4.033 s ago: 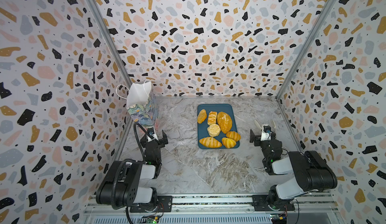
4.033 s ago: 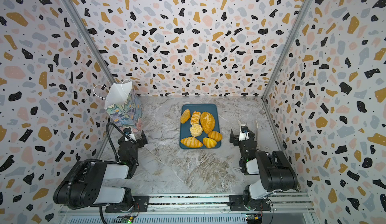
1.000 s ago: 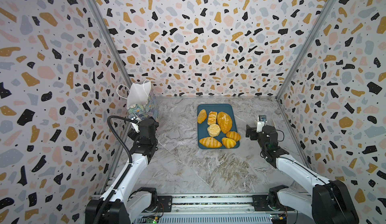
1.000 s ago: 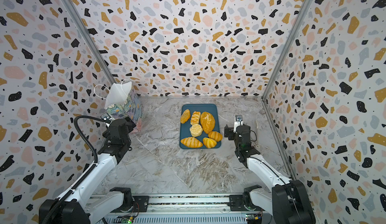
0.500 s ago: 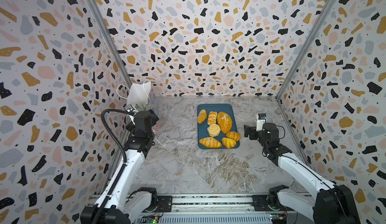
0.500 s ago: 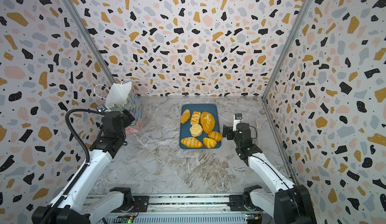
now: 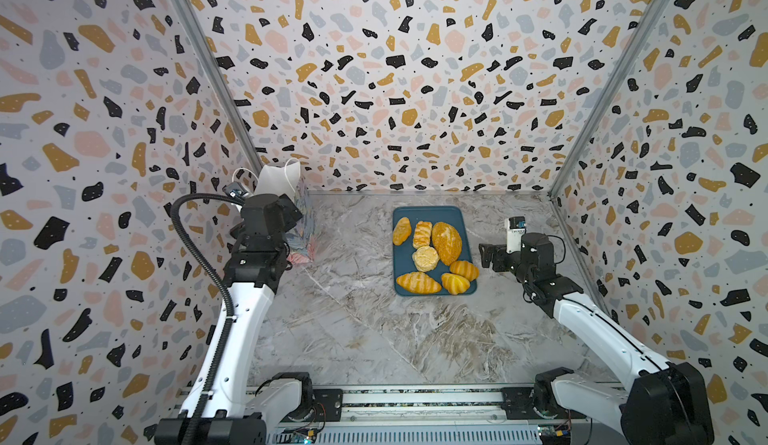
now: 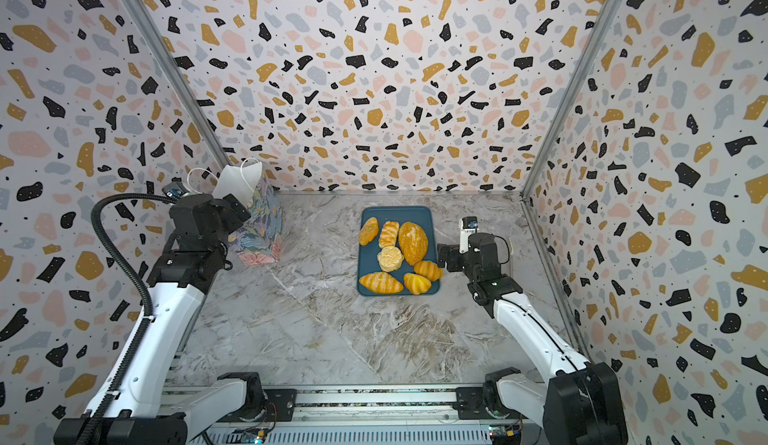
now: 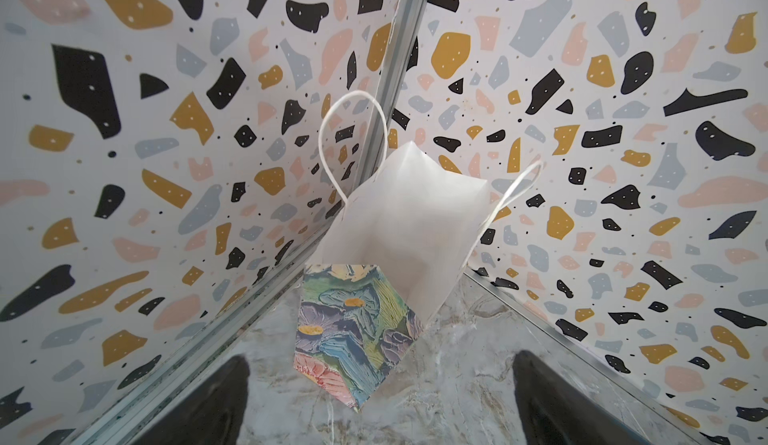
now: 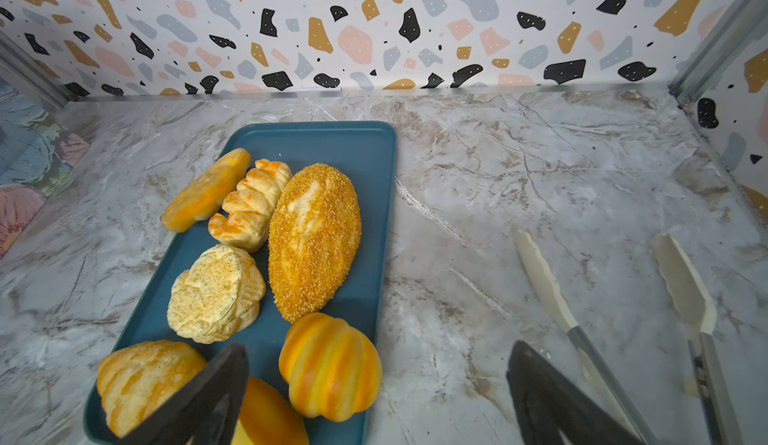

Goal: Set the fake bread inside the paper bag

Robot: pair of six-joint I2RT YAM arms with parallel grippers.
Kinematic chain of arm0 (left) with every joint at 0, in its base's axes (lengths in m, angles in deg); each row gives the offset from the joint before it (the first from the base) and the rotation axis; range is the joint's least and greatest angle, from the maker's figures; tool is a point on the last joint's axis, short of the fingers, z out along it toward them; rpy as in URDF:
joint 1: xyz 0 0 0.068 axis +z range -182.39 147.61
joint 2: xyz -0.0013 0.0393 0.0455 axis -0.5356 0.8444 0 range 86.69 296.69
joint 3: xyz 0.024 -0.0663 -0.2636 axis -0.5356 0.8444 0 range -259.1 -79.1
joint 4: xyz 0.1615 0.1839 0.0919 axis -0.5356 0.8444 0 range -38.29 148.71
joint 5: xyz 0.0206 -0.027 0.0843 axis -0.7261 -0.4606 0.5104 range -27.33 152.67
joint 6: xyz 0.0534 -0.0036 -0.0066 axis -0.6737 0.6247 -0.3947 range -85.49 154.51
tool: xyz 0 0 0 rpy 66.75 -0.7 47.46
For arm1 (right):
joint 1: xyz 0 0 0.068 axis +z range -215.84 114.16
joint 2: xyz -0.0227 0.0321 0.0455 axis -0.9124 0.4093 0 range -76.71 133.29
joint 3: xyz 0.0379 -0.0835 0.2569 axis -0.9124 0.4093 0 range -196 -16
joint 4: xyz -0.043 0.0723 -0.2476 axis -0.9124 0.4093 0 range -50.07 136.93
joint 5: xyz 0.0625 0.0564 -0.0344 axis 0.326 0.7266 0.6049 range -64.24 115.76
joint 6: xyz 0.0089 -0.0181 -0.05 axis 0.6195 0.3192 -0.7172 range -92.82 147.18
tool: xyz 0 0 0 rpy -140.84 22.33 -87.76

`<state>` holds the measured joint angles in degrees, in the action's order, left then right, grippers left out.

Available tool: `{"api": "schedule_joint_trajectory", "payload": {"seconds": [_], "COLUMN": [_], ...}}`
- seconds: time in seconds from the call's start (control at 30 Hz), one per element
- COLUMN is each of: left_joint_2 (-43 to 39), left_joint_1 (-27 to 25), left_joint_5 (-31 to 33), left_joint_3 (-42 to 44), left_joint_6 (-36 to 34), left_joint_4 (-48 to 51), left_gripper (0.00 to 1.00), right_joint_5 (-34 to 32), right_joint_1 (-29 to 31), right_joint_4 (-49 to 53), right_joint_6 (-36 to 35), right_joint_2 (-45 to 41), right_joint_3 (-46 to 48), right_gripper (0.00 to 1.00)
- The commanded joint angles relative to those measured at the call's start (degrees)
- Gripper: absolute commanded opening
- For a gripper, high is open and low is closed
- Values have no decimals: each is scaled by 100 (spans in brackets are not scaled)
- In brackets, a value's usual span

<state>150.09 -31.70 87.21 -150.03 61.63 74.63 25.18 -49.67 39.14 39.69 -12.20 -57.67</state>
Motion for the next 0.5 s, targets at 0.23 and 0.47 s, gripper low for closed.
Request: {"api": "schedule_joint_trajectory", "payload": {"seconds": [0.23, 0.47], "left_joint_2": [450, 1306], "left_joint_1": [998, 1254], "left_joint_5": [-1368, -1824], "left_joint_3": [-1423, -2394], "left_joint_6": [-812, -1472], "left_joint_4": [643, 1393], "left_gripper": [99, 99], "right_joint_5": [23, 65], "right_joint_1": [27, 28], "right_joint_4": [372, 432], "right_joint_6": [-86, -125], "right_joint_2": [-116, -57], "right_joint_3": [-209, -269], "right_gripper": [99, 99]}}
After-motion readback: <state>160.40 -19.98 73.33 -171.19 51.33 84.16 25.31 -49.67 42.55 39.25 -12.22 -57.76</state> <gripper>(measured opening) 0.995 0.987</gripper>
